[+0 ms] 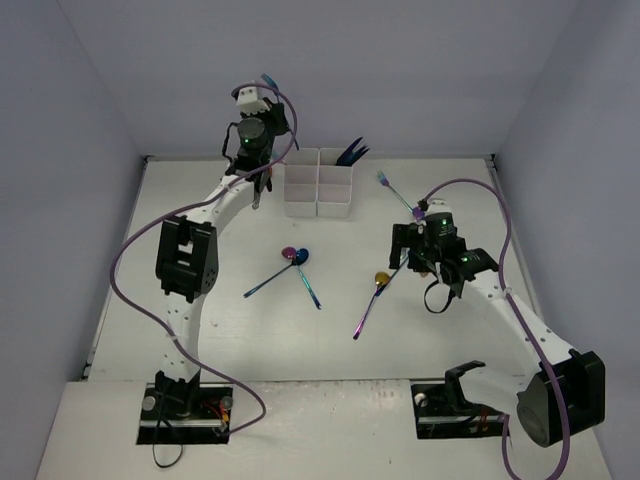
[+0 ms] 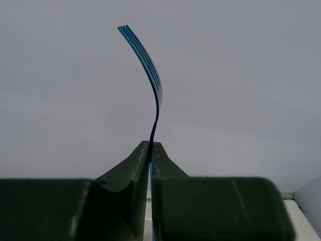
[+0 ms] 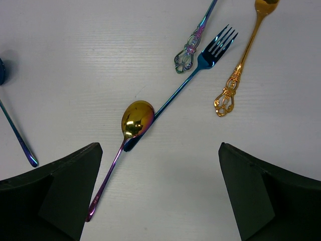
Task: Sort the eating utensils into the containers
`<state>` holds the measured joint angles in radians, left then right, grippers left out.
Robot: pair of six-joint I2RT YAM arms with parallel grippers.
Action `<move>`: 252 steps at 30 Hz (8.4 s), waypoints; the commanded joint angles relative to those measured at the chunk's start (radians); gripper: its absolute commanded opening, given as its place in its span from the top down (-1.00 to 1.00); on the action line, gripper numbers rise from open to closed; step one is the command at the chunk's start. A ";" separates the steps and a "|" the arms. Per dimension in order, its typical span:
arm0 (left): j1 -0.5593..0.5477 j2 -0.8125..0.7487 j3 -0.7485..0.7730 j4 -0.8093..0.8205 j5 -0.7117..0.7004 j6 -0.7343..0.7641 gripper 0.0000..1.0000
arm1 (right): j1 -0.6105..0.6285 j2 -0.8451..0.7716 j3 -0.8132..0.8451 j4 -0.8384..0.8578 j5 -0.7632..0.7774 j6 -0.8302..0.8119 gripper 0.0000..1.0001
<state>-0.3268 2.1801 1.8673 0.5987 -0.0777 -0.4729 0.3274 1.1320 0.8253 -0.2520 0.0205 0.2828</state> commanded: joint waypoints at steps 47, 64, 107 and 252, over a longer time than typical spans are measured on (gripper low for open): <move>-0.166 -0.689 -0.510 -0.651 0.017 0.181 -0.39 | -0.304 0.339 0.205 -0.022 0.105 0.232 -0.81; -0.166 -0.915 -0.824 -0.964 0.156 0.176 -0.39 | -0.307 0.772 0.473 0.050 0.177 0.255 0.04; -0.270 -0.770 -0.398 -0.711 0.500 -0.048 -0.39 | 0.204 0.083 0.382 0.102 -0.251 -0.160 1.00; -0.238 -0.813 -0.439 -0.778 0.459 0.034 -0.61 | 0.247 -0.030 0.200 0.228 -0.077 -0.112 1.00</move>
<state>-0.5397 1.3419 1.3532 -0.3164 0.3213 -0.4106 0.5607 1.1894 0.9852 -0.1642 0.1962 0.3471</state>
